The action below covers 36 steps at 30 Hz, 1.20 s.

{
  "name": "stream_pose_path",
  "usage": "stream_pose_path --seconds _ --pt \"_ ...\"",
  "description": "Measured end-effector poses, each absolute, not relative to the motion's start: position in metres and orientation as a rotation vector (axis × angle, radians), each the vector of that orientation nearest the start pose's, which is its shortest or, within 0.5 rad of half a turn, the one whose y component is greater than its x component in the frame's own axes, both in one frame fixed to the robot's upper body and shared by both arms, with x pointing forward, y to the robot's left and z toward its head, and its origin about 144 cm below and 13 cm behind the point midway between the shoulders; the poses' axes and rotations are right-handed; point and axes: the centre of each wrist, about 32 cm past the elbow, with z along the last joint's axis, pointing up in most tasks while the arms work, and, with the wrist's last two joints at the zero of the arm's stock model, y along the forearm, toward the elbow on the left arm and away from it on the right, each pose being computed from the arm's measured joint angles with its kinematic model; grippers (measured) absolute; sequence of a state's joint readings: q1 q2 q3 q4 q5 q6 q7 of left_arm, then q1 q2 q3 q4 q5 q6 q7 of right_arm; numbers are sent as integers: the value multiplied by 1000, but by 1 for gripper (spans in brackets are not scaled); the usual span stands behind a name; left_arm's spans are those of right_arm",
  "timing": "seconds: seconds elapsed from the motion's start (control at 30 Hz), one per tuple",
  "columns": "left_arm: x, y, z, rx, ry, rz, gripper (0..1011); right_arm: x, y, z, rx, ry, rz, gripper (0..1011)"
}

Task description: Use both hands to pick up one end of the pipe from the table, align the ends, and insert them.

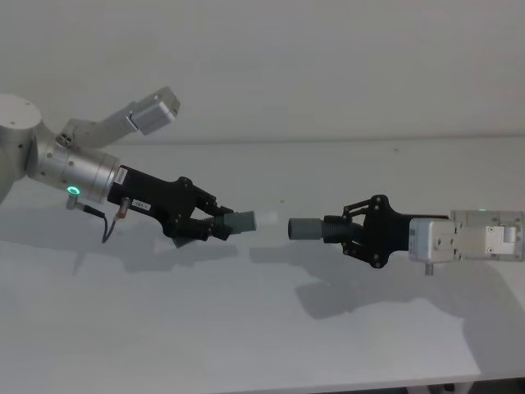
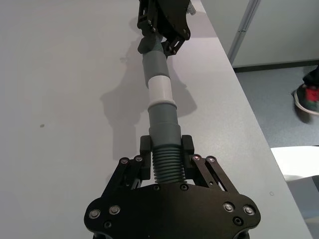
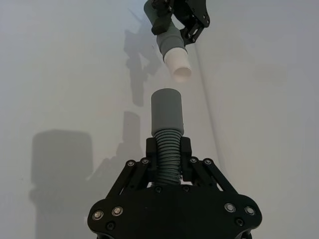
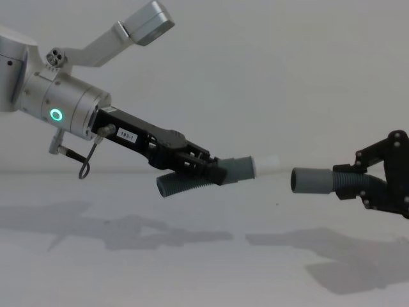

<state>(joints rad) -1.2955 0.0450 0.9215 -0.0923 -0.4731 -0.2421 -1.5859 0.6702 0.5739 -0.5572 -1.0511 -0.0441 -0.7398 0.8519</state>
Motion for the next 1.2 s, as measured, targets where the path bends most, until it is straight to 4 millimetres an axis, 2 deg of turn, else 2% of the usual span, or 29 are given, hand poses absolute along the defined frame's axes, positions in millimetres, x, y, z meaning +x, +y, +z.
stream_pose_path --seconds 1.2 --pt "722 230 1297 434 -27 -145 325 604 -345 1231 -430 -888 -233 235"
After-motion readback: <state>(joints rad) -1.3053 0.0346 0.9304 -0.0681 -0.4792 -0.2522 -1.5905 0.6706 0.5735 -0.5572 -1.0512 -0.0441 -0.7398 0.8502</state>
